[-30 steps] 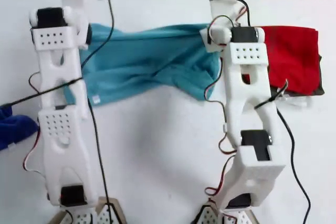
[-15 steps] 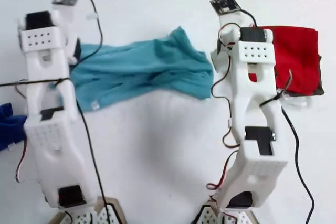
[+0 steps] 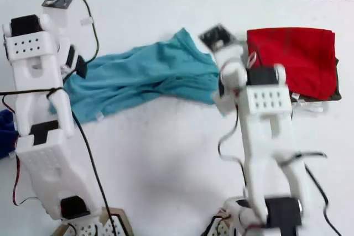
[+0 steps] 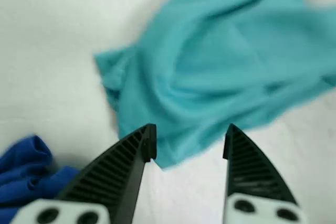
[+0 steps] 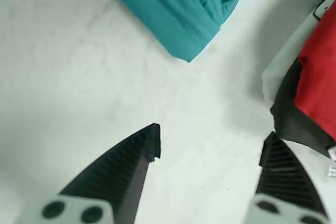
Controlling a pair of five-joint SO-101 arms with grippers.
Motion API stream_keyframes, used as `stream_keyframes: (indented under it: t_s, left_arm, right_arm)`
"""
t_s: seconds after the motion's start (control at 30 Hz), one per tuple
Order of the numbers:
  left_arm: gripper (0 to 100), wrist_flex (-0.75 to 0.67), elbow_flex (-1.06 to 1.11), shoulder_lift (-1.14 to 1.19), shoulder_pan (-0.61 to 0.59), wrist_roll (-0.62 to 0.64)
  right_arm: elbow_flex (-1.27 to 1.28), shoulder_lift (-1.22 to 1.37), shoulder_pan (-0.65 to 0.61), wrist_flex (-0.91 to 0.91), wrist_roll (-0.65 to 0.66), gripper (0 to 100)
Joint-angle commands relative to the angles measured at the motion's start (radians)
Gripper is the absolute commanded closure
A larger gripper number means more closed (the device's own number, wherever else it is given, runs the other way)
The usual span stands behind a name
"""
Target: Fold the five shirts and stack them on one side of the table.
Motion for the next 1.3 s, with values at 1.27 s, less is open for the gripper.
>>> stream_keyframes:
  t_s: [1.27]
  left_arm:
    - [81, -0.967, 1.021, -0.414, 0.054, -0.242]
  right_arm:
    - [0.609, 0.091, 0.143, -0.503, -0.017, 70.0]
